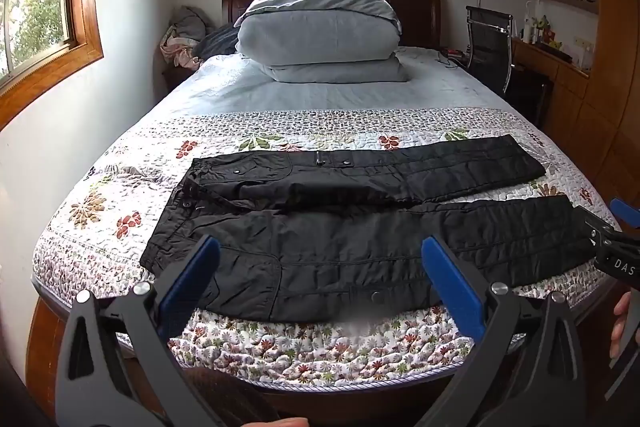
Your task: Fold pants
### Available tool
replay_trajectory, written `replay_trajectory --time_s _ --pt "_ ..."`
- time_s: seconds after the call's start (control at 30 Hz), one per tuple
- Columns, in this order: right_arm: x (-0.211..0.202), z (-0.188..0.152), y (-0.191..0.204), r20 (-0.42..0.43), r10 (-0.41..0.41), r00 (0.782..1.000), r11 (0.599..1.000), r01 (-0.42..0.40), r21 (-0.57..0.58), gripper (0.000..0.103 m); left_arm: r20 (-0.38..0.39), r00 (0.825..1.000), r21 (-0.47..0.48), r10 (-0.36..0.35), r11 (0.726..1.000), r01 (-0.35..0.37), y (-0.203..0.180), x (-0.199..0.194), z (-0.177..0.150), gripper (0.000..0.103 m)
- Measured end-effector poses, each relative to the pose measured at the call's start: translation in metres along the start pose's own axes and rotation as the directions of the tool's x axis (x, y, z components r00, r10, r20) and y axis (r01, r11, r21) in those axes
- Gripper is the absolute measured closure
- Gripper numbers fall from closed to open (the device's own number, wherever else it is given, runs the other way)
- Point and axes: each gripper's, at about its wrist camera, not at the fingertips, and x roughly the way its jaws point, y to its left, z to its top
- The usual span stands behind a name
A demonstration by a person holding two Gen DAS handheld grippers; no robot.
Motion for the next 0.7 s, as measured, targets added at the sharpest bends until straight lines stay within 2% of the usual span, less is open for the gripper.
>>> replay_trajectory --time_s 0.7 --pt "-0.0003 0.0002 -0.0012 0.000 0.003 1.000 1.000 -0.003 0.005 0.003 -0.011 1.000 0.006 0.006 1.000 -0.006 -0.0027 0.0003 0.0016 0.002"
